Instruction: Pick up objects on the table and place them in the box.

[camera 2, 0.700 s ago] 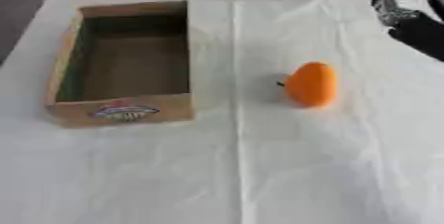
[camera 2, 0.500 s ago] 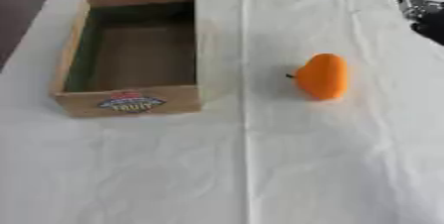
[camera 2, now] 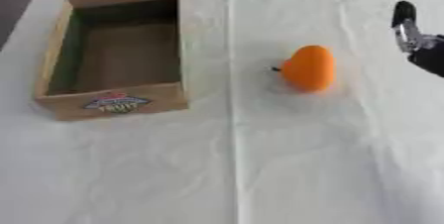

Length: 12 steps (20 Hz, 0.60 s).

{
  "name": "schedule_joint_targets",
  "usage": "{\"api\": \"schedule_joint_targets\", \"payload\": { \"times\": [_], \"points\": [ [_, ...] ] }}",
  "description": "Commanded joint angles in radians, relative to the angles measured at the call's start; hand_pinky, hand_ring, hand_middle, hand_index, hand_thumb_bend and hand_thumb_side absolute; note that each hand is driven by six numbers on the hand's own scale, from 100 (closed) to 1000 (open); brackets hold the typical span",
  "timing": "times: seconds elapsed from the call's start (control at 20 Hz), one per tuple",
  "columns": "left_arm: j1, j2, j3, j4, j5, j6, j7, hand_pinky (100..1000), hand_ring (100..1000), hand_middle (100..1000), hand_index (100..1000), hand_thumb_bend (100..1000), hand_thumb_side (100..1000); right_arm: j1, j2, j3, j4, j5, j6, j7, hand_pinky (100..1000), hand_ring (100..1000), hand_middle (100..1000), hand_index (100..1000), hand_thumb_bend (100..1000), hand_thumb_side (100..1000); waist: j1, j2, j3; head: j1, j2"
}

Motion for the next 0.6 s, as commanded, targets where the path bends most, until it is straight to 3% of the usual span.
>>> {"api": "schedule_joint_targets", "payload": {
  "times": [0.05, 0.3, 0.6],
  "points": [
    [-0.001, 0.026, 0.012, -0.015, -0.017, -0.003, 0.016, 381, 581, 613, 668, 100, 941, 0.024, -0.023, 0.005, -0.020, 0.048, -0.046, -0.046, 970, 932, 887, 1000, 146, 811, -0.003, -0.016, -0.003, 0.005, -0.002],
    [0.006, 0.029, 0.008, -0.015, -0.020, 0.001, 0.017, 382, 581, 613, 669, 100, 940, 0.062, -0.074, 0.069, -0.020, 0.230, -0.062, 0.027, 966, 940, 910, 1000, 205, 805, -0.007, -0.032, -0.008, 0.015, 0.007],
    [0.007, 0.029, -0.002, -0.015, -0.004, 0.008, 0.005, 383, 581, 613, 669, 100, 941, 0.062, -0.182, 0.168, -0.020, 0.267, -0.011, 0.183, 968, 953, 933, 1000, 296, 828, -0.017, -0.055, -0.005, 0.011, -0.001]
  ]
}}
